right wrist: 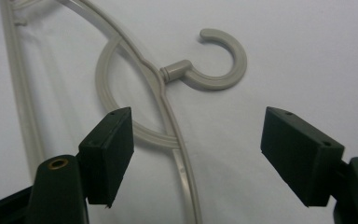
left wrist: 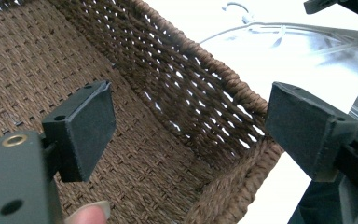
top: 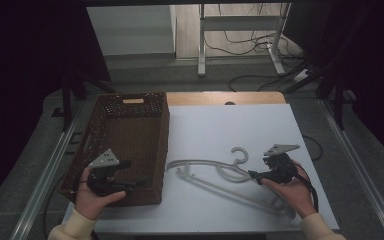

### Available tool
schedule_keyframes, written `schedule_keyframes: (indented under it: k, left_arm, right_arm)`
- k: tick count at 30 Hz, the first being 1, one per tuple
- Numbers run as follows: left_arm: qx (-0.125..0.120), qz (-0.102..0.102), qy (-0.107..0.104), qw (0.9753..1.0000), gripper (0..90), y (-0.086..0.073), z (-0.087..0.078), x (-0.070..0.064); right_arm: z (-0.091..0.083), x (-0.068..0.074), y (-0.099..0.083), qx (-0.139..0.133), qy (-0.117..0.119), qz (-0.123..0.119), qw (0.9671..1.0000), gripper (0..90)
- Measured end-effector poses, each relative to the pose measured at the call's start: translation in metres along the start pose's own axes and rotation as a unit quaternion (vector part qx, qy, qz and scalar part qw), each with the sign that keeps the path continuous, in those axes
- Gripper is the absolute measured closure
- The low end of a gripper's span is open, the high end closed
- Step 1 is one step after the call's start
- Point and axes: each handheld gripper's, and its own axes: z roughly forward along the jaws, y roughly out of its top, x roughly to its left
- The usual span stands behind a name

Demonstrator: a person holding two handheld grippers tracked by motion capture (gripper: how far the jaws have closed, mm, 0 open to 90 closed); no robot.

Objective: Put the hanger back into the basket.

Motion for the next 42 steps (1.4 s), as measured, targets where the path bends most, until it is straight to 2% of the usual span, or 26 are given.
schedule_keyframes:
  k: [2,6,11,14,18,21,25,29,33,37,42]
  left_arm:
    - [-0.001,-0.004,0.001,1.0,16.2,-0.001,-0.001,0.001]
    - [-0.001,-0.004,0.002,1.0,16.0,-0.001,-0.002,0.0]
    - [-0.003,-0.004,0.003,1.0,16.0,-0.001,-0.003,0.0]
    - [-0.003,-0.002,0.001,1.0,15.8,-0.002,-0.003,0.0]
    - [-0.002,-0.002,0.001,1.0,15.7,-0.002,-0.002,0.0]
    - [0.0,-0.004,0.002,1.0,15.7,-0.001,-0.001,0.0]
    - [0.003,-0.003,0.001,1.0,15.6,-0.001,0.0,0.0]
    - [0.005,-0.003,-0.001,1.0,15.5,-0.001,0.001,0.0]
    - [0.003,-0.003,0.0,1.0,15.5,-0.001,0.0,0.001]
    - [0.002,-0.002,0.0,1.0,15.5,-0.001,-0.001,0.0]
    - [0.0,-0.001,0.0,1.0,15.6,-0.001,-0.001,0.0]
  right_arm:
    - [0.009,0.001,0.004,0.014,0.001,-0.004,0.9999,26.9]
    - [0.016,0.003,0.012,0.022,0.008,-0.008,0.9997,29.0]
    - [0.03,0.009,0.026,0.043,0.015,-0.021,0.9987,35.3]
    - [0.043,0.013,0.033,0.072,0.014,-0.031,0.9968,38.7]
    - [0.051,0.015,0.035,0.091,0.008,-0.042,0.9949,40.6]
    - [0.058,0.015,0.035,0.109,0.015,-0.043,0.993,45.9]
    - [0.062,0.014,0.034,0.122,0.018,-0.046,0.9913,52.3]
    - [0.067,0.016,0.033,0.138,0.012,-0.057,0.9887,59.6]
    - [0.068,0.018,0.035,0.142,0.021,-0.059,0.9879,72.2]
    - [0.068,0.019,0.036,0.147,0.028,-0.062,0.9868,76.6]
    - [0.068,0.022,0.037,0.149,0.03,-0.098,0.9835,81.2]
